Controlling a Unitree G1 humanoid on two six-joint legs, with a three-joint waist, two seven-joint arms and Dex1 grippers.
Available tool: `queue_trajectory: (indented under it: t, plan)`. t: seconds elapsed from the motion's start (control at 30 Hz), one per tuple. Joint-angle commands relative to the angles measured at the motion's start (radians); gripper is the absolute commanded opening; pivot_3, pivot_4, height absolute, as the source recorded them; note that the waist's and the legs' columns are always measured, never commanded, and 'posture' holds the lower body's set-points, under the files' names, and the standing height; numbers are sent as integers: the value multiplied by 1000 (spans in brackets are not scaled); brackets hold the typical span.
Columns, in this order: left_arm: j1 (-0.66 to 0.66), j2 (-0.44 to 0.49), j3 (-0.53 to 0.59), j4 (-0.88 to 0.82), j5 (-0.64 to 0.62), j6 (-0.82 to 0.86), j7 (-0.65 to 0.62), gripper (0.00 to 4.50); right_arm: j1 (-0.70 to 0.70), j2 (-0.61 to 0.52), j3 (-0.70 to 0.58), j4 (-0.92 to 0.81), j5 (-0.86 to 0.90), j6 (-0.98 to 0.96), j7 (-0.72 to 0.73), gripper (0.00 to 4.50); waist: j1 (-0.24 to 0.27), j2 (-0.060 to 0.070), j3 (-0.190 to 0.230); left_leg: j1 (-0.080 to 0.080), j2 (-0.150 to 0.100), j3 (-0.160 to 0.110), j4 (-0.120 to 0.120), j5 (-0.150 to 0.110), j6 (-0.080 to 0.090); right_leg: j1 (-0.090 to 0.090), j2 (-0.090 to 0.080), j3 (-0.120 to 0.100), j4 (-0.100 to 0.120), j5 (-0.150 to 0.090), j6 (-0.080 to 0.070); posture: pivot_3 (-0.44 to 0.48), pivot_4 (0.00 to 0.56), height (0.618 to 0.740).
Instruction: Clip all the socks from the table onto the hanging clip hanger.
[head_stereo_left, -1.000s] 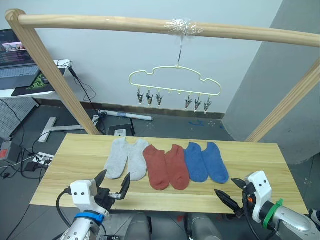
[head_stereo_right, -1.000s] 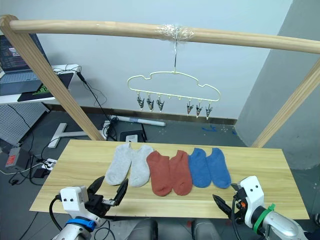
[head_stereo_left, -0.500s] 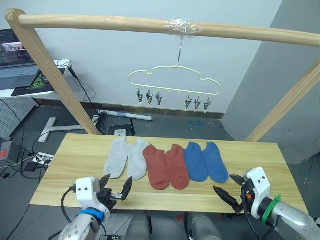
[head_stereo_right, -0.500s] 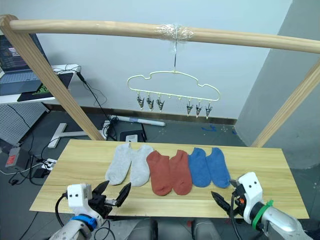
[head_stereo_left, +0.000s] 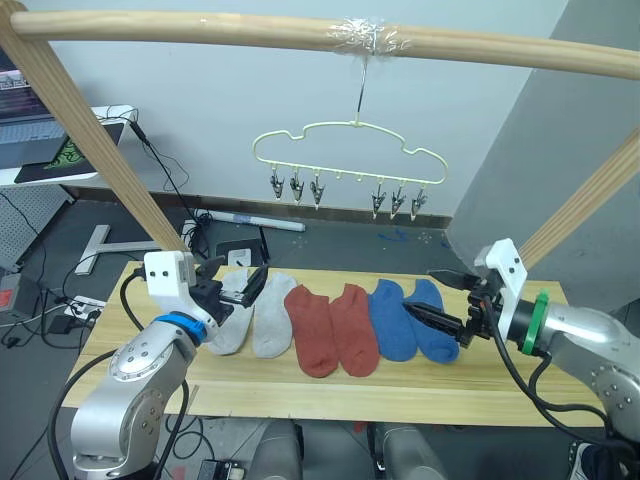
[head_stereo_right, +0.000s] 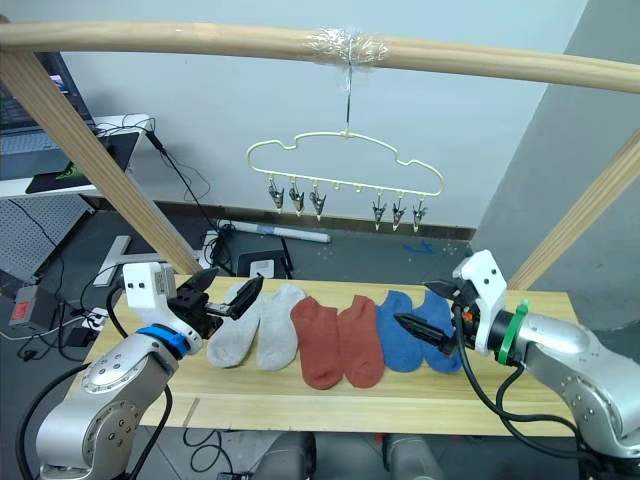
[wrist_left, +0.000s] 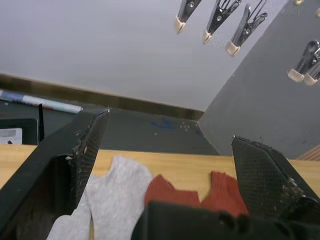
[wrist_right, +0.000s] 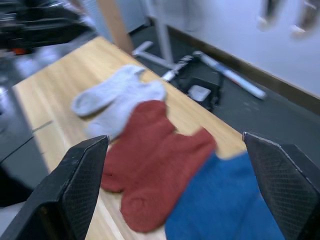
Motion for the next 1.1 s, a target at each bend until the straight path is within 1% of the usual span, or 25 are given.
queue_trajectory:
  t: [0.03, 0.17, 0.23, 0.43, 0.53, 0.6, 0.73, 0.97, 1.07, 1.1]
  plan:
    - [-36, 2, -21, -40, 14, 3, 19, 4500, -65, -6, 1, -5, 56, 9, 29, 4483, 1, 0, 5, -2, 0, -1, 0, 0, 0, -1, 0, -1, 0, 0, 0, 43, 259, 740]
    - [-78, -3, -41, -19, 28, -8, 23, 4500, -146, -2, -1, 14, 93, 21, 29, 4483, 2, 0, 13, -4, 0, -2, 1, 0, 0, -2, 0, -1, 0, 0, 0, 38, 263, 740]
    - [-105, 3, -61, 1, 61, -23, 29, 4500, -185, 1, 0, 27, 105, 23, 25, 4483, 2, 0, 18, -4, -1, -2, 1, 0, 0, -2, 0, -1, 0, 0, 0, 36, 263, 740]
    - [-142, -26, -65, 31, 119, -78, 55, 4500, -225, -7, 0, 31, 128, 28, 24, 4483, 2, 0, 23, -4, -1, -2, 2, 0, 0, -2, 0, -1, 0, 1, 0, 35, 255, 740]
    - [-155, -43, -69, 57, 144, -118, 61, 3951, -234, -11, 1, 30, 129, 26, 28, 4500, 2, 0, 25, -4, -1, -2, 1, 0, 0, -2, 0, -1, 0, 1, 0, 34, 250, 740]
    - [-172, -51, -75, 73, 158, -132, 65, 3329, -237, -12, 2, 29, 128, 25, 30, 4500, 2, 0, 25, -4, -1, -3, 1, 0, 0, -2, 0, -2, 0, 1, 0, 32, 247, 740]
    - [-226, -61, -89, 119, 195, -158, 71, 3329, -261, -7, 5, 30, 133, 26, 27, 4500, 1, 0, 25, -4, -1, -3, 1, 0, 0, -2, 0, -1, 0, 1, 0, 26, 245, 740]
    - [-304, -79, -113, 211, 221, -208, 49, 3329, -298, -7, 9, 27, 149, 28, 21, 4500, 1, 0, 26, -4, -1, -3, 1, 0, 0, -2, 0, -2, 0, 1, 0, 22, 249, 740]
    - [-334, -87, -134, 260, 244, -234, 45, 2809, -322, -2, 10, 33, 158, 26, 13, 4500, 1, 0, 26, -5, -1, -3, 1, 0, 0, -2, 0, -2, 0, 1, 0, 12, 248, 740]
    - [-345, -91, -139, 278, 251, -241, 47, 2809, -331, -1, 10, 37, 161, 25, 10, 4500, 1, 0, 26, -5, -1, -3, 1, 0, 0, -3, 0, -2, 0, 1, 0, 12, 248, 740]
